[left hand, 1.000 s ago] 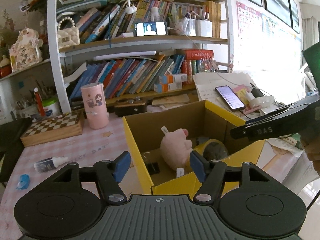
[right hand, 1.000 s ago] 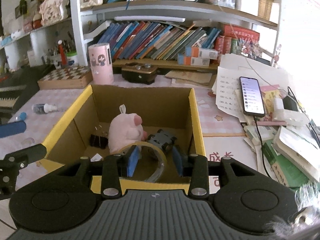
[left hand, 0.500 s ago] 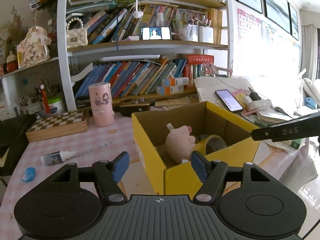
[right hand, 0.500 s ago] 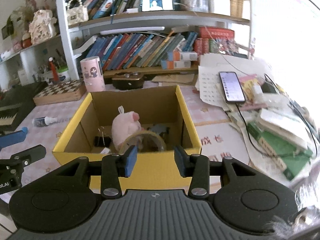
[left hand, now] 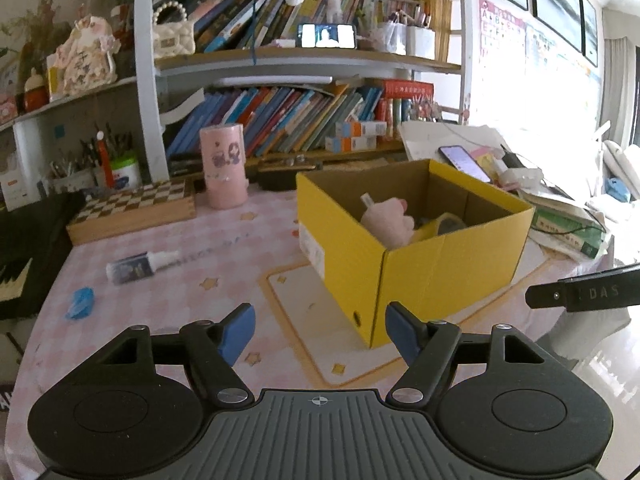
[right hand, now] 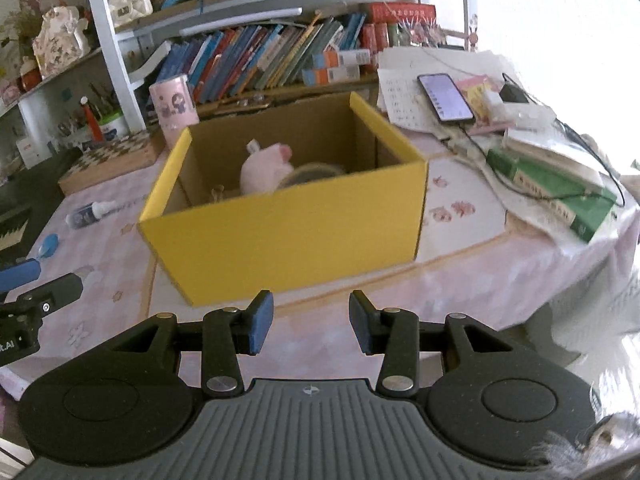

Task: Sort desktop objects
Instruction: 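Lift both open grippers out of the yellow box and pull back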

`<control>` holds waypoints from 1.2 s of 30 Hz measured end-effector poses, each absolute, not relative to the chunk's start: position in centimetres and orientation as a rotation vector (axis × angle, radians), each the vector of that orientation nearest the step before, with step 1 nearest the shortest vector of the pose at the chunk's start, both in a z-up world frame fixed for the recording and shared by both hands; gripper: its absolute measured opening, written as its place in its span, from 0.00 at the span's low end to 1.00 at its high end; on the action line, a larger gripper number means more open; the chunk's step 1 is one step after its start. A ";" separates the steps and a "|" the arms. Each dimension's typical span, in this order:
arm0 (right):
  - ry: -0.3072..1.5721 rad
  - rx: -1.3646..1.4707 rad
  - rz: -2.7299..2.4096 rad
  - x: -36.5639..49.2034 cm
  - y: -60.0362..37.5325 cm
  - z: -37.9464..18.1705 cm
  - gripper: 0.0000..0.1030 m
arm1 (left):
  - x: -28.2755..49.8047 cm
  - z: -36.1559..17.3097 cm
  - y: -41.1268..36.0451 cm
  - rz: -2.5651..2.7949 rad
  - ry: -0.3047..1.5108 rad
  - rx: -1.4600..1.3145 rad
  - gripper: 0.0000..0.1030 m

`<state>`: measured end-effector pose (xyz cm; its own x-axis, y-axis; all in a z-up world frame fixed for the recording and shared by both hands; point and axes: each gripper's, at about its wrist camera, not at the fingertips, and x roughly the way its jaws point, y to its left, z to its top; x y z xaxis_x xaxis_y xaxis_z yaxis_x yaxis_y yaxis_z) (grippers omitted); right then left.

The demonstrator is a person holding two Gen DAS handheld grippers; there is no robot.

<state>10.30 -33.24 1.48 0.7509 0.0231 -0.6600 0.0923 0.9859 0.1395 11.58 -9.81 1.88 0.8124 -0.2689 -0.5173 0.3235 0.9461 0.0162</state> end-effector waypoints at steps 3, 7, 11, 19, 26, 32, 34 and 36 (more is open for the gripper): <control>0.732 0.159 -0.040 9.4 -31.4 1.1 0.39 | 11.0 1.5 -8.7 -0.319 0.553 0.099 0.73; 0.742 0.157 -0.038 8.5 -29.1 0.8 0.42 | 10.1 0.9 -7.6 -0.334 0.578 0.106 0.73; 0.749 0.174 -0.047 7.7 -27.2 0.5 0.43 | 9.4 0.7 -6.4 -0.347 0.589 0.117 0.73; 0.765 0.184 -0.047 6.1 -24.0 -0.1 0.43 | 8.2 0.5 -3.8 -0.347 0.609 0.130 0.73; 0.780 0.164 -0.004 5.2 -20.8 -0.5 0.45 | 7.0 0.3 -1.3 -0.326 0.622 0.132 0.74; 0.793 0.174 0.022 4.6 -18.9 -1.0 0.46 | 5.8 0.0 0.8 -0.299 0.637 0.134 0.74; 0.799 0.173 0.036 4.4 -18.1 -1.2 0.46 | 5.5 0.0 1.4 -0.288 0.641 0.136 0.74; 0.803 0.167 0.055 4.3 -17.3 -1.3 0.47 | 5.2 -0.1 2.0 -0.278 0.645 0.138 0.74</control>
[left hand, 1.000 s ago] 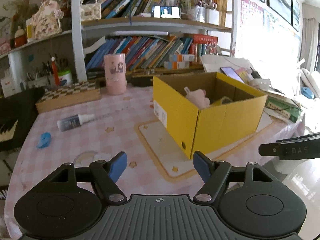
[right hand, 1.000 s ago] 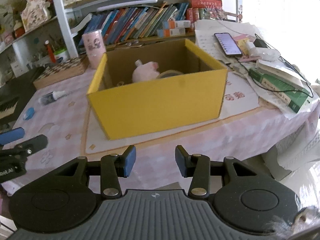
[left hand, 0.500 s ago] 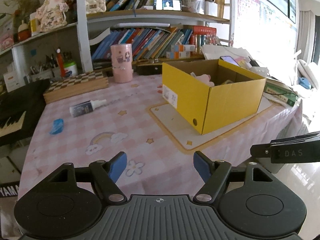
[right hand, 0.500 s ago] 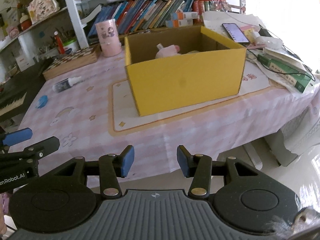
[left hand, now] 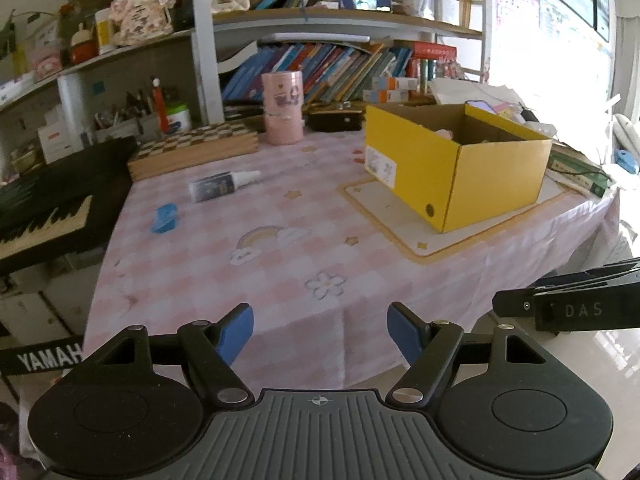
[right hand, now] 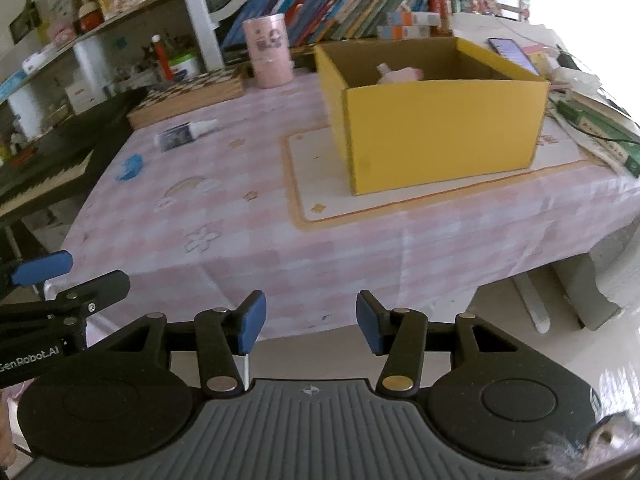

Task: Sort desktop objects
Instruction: 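Lift both open grippers out of the yellow box and pull back, then move both open grippers toward the blue object and white-capped bottle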

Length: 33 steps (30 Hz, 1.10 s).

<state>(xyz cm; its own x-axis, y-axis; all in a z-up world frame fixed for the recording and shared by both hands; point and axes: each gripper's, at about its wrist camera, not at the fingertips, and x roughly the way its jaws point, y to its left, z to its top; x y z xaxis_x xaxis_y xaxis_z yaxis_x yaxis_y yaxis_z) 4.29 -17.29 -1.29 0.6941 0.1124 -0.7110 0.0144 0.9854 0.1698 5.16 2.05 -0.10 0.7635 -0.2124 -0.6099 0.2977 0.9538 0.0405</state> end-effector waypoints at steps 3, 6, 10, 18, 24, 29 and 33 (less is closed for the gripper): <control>0.809 0.153 0.087 4.1 -15.9 -1.5 0.48 | 4.6 -0.2 2.9 -0.259 0.652 0.142 0.74; 0.814 0.136 0.119 4.1 -14.6 -1.5 0.48 | 4.2 -0.3 3.8 -0.241 0.654 0.141 0.74; 0.812 0.117 0.156 4.1 -13.2 -1.5 0.49 | 3.7 -0.3 5.0 -0.212 0.655 0.136 0.74; 0.808 0.082 0.222 4.2 -10.6 -1.5 0.49 | 3.1 -0.2 7.1 -0.162 0.649 0.124 0.74; 0.796 0.063 0.247 4.3 -9.1 -1.4 0.50 | 3.0 0.1 8.3 -0.143 0.635 0.119 0.74; 0.782 0.053 0.255 4.4 -8.2 -1.2 0.51 | 3.0 0.2 9.2 -0.135 0.622 0.115 0.74; 0.770 0.047 0.260 4.5 -7.5 -0.9 0.51 | 3.0 0.3 9.9 -0.129 0.612 0.109 0.74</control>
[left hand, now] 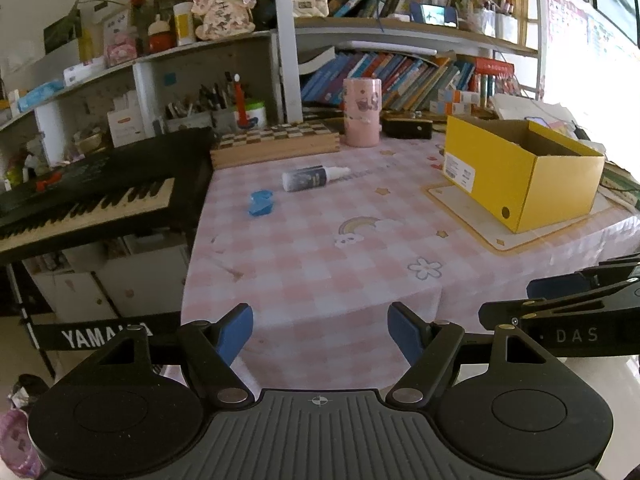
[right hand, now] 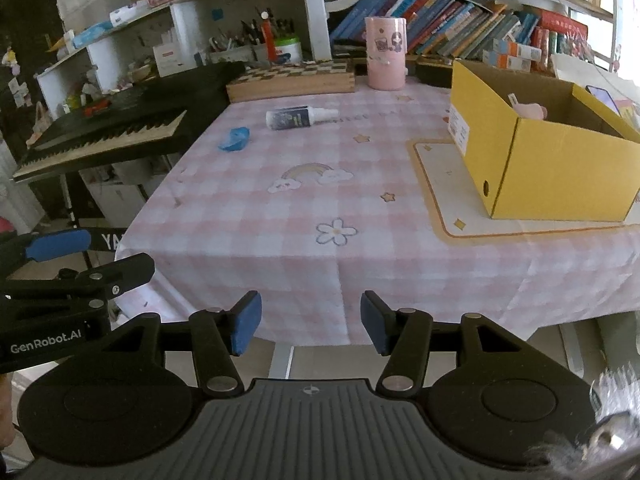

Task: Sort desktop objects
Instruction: 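Move both open grippers toward the blue object and white-capped bottle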

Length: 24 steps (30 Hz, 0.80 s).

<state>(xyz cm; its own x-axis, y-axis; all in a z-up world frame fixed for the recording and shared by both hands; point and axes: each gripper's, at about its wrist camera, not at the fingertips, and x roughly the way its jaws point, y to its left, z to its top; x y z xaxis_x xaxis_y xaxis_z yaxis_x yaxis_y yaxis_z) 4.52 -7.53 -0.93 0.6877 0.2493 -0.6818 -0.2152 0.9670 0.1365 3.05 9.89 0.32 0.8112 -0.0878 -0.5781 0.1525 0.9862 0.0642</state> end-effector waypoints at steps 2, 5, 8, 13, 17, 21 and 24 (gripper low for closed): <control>0.767 0.042 0.265 4.6 -7.2 -0.9 0.51 | 3.1 0.4 10.2 -0.124 0.609 0.105 0.74; 0.765 0.033 0.275 4.8 -6.7 -0.8 0.51 | 3.3 0.4 10.6 -0.114 0.605 0.098 0.74; 0.761 0.022 0.283 5.0 -6.5 -0.6 0.52 | 3.5 0.6 10.8 -0.105 0.599 0.090 0.74; 0.768 0.016 0.291 5.5 -6.4 -0.6 0.52 | 3.9 0.5 10.8 -0.105 0.604 0.087 0.74; 0.776 0.013 0.294 6.0 -6.5 -0.7 0.52 | 4.4 0.3 10.7 -0.107 0.616 0.083 0.74; 0.786 0.012 0.295 6.9 -6.7 -0.9 0.52 | 5.3 0.1 10.3 -0.108 0.626 0.085 0.74; 0.798 0.012 0.301 7.9 -6.7 -1.2 0.52 | 6.3 -0.2 10.2 -0.101 0.639 0.088 0.74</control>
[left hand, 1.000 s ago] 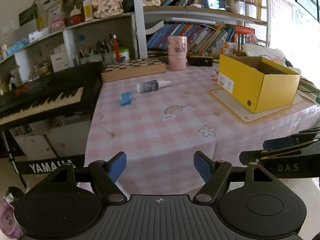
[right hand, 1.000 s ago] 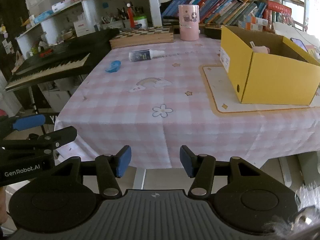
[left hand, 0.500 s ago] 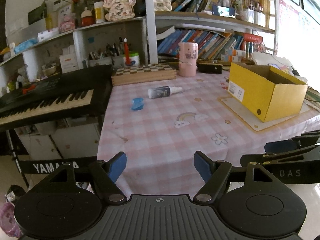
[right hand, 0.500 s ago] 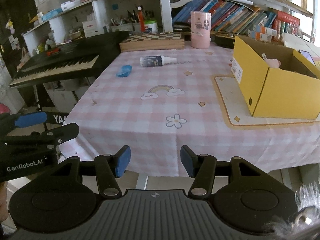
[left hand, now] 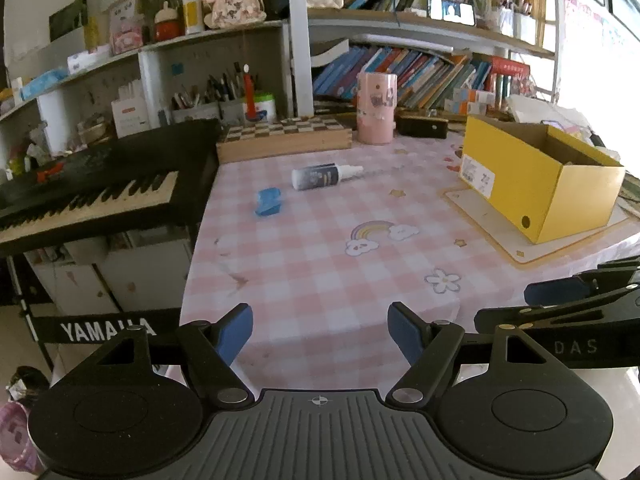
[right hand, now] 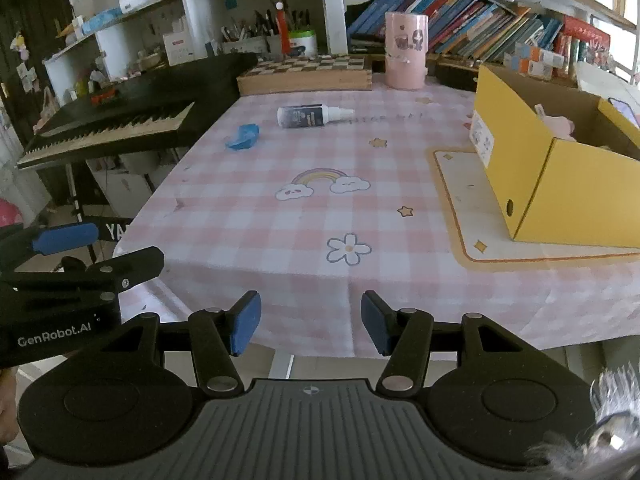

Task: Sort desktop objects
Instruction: 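Move both open grippers toward the blue object and white-capped bottle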

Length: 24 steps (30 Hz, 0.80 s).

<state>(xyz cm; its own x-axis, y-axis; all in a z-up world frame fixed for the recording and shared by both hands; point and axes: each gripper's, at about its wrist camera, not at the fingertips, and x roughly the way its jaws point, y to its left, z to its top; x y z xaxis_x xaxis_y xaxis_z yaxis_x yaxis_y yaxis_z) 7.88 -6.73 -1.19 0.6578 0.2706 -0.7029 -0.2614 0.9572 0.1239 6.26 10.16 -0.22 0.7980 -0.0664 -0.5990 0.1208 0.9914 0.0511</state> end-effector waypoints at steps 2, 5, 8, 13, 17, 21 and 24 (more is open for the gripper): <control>0.802 0.012 0.307 8.7 -6.8 -1.2 0.52 | 6.9 -0.2 10.2 -0.094 0.642 0.087 0.74; 0.803 0.010 0.317 10.1 -6.9 -1.3 0.52 | 8.1 -0.3 10.1 -0.083 0.652 0.086 0.74; 0.808 0.005 0.332 11.8 -7.0 -1.3 0.52 | 9.3 -0.3 9.9 -0.070 0.655 0.081 0.74; 0.816 -0.006 0.357 14.7 -7.1 -1.3 0.52 | 11.6 -0.4 9.9 -0.041 0.665 0.061 0.74; 0.820 -0.014 0.379 16.9 -7.4 -1.3 0.52 | 13.3 -0.5 9.7 -0.017 0.668 0.045 0.74; 0.819 -0.025 0.406 19.2 -7.6 -1.2 0.52 | 15.1 -0.4 9.5 0.015 0.669 0.029 0.74; 0.814 -0.026 0.426 20.9 -7.9 -1.1 0.53 | 16.4 -0.3 9.5 0.042 0.667 0.017 0.74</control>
